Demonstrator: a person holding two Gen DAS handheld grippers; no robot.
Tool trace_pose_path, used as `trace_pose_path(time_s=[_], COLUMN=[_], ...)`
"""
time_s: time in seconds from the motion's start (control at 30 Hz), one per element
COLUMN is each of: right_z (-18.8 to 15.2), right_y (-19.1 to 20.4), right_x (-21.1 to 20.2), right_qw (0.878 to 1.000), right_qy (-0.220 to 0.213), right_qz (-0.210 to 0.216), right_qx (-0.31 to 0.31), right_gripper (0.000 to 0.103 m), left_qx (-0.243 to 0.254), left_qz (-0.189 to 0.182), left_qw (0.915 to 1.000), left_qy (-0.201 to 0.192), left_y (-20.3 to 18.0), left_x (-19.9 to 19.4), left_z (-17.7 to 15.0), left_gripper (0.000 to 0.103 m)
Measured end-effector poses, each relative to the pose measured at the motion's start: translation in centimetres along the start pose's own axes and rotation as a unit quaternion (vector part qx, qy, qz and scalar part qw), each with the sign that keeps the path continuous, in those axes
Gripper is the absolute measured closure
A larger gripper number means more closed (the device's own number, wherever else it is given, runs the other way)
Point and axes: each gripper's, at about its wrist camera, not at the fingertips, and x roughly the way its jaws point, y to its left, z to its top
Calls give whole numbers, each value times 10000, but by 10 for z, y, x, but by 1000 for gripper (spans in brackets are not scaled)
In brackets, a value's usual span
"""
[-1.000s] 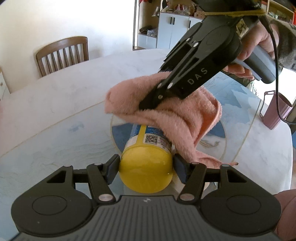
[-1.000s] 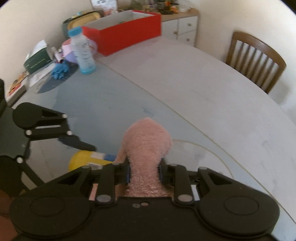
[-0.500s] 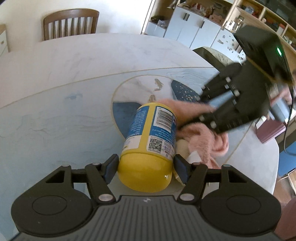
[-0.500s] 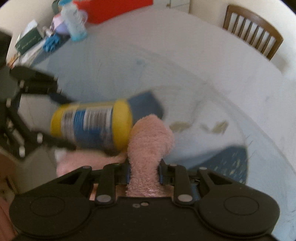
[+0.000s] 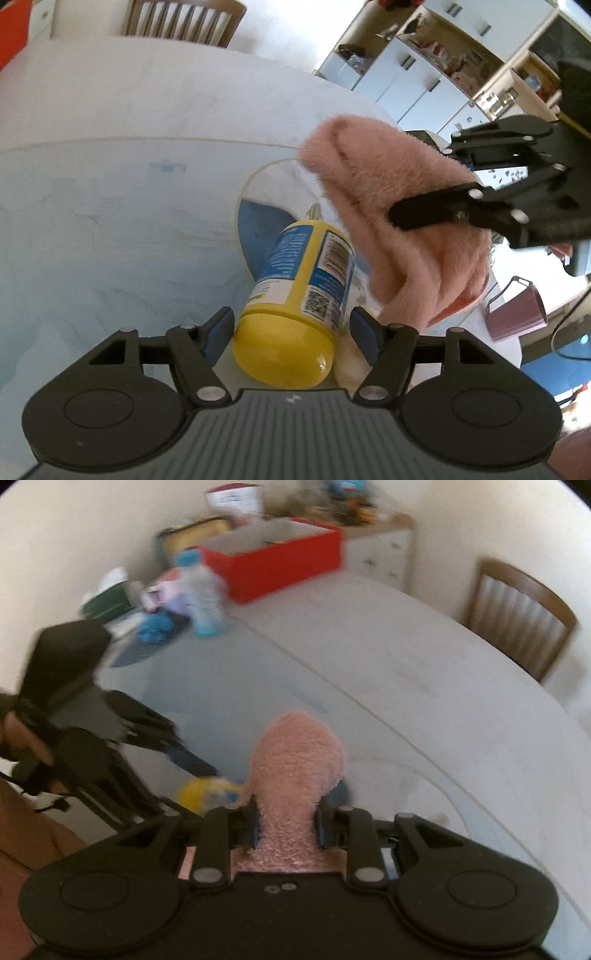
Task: Clean container
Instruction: 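Sweep the towel over the container's label and cap with the right gripper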
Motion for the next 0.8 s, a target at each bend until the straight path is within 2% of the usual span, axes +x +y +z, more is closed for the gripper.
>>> trace_pose_path(time_s=[0.17, 0.4, 0.53, 0.8], right_z=[22, 22, 23, 5], right_y=[35, 44, 33, -26], right_x=[25, 51, 53, 43], right_qw=[9965, 9921, 9946, 9981], right_qy=[227, 580, 607, 536], right_qz=[411, 566, 299, 111], right_qx=[-698, -954, -789, 269], right_gripper=[78, 78, 77, 77], left_qx=[73, 257, 476, 552], left_qz=[145, 260, 377, 367], left_qw=[9998, 9993, 9982, 9978], left_qy=[81, 48, -8, -26], left_y=[-3, -5, -9, -9], left_x=[9, 6, 5, 2], left_z=[-5, -12, -13, -14], left_gripper=[35, 39, 40, 40])
